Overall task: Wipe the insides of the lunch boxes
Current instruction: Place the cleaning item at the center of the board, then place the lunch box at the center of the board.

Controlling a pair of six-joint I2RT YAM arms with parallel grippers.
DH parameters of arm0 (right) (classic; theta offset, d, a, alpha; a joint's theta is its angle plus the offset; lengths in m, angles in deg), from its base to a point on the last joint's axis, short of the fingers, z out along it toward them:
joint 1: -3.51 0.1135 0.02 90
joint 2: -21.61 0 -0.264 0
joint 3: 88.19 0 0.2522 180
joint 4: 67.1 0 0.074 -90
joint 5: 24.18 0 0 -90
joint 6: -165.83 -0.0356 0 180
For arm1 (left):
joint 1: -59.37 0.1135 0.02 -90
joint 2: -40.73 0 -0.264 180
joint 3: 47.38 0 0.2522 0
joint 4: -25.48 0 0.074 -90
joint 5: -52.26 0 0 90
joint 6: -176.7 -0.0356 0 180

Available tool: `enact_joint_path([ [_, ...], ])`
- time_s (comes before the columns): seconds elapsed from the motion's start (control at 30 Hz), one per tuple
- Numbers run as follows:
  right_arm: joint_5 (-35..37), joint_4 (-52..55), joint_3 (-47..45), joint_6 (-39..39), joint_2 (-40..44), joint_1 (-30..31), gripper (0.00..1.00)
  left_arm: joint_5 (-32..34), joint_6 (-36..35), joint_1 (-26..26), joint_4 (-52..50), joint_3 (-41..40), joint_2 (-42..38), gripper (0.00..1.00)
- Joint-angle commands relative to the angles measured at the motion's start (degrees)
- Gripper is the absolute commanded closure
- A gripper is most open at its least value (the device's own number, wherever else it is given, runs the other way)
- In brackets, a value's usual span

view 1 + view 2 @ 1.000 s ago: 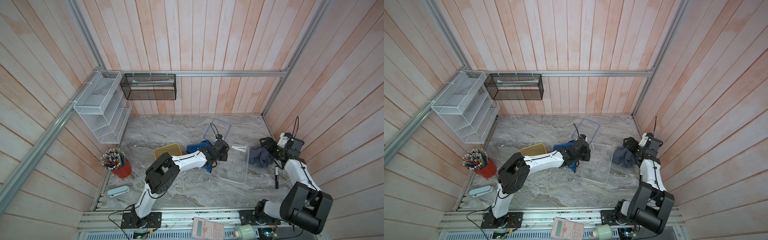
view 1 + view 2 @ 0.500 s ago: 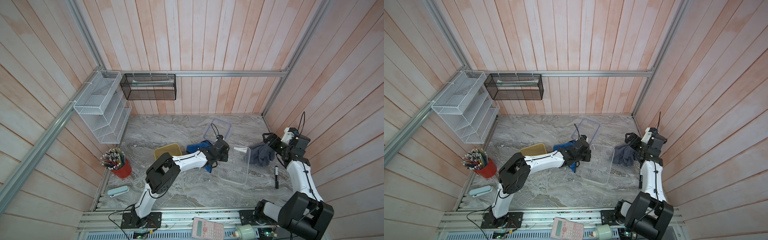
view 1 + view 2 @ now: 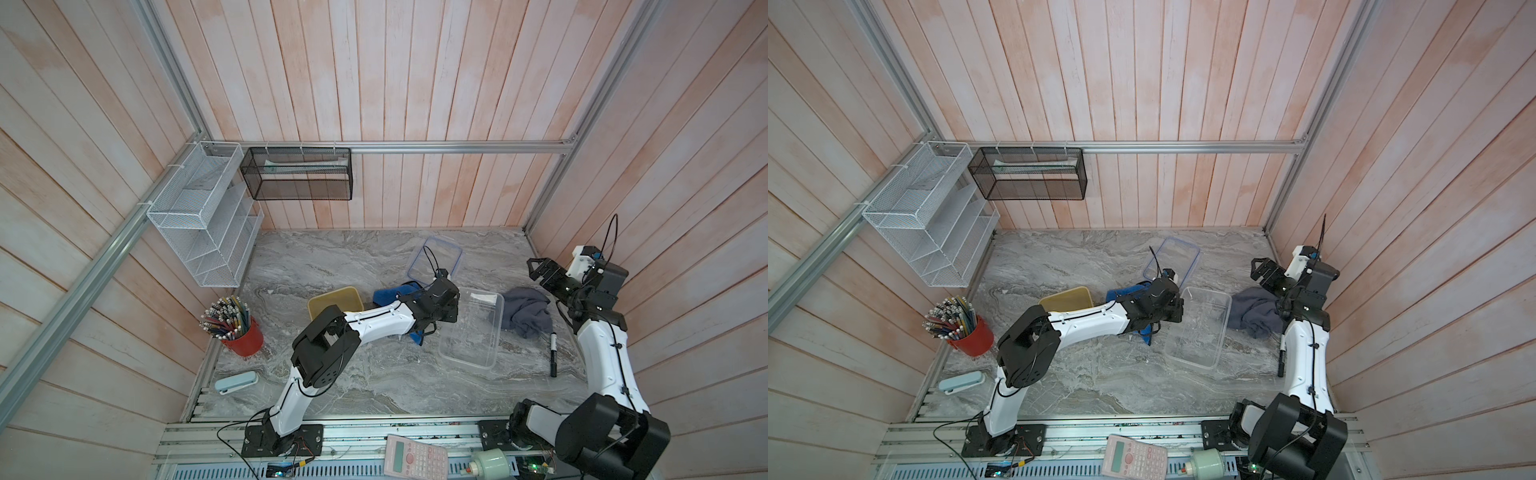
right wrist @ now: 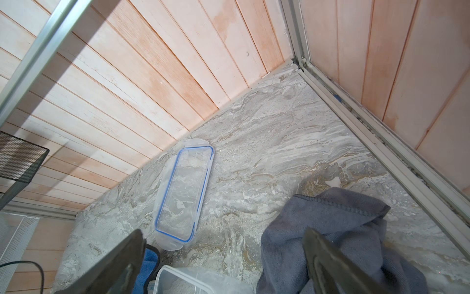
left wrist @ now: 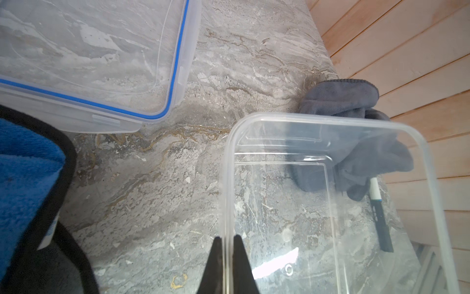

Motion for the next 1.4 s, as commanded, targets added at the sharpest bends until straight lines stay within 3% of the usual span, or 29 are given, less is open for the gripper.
enact_joint_path([
  [0.0, -0.61, 1.19, 2.39, 0.56, 1.22, 0.47, 0.02, -0.50, 0.54, 0.20, 1.37, 1.59, 0.38, 1.00],
  [0.53, -1.09, 1.36, 0.40, 0.92, 1.90, 1.40, 0.02, 0.16, 0.63, 0.13, 1.19, 1.50, -0.16, 0.98],
  [1.13, 1.00, 2.38, -1.09, 1.71, 2.48, 1.36, 0.02, 5.46, 2.39, 0.26, -4.73, 5.07, 1.50, 0.97],
  [1.37, 1.41, 2.54, -1.41, 1.98, 2.64, 1.34, 0.02, 5.32, 3.44, 0.44, -5.48, 6.87, 3.30, 0.93],
])
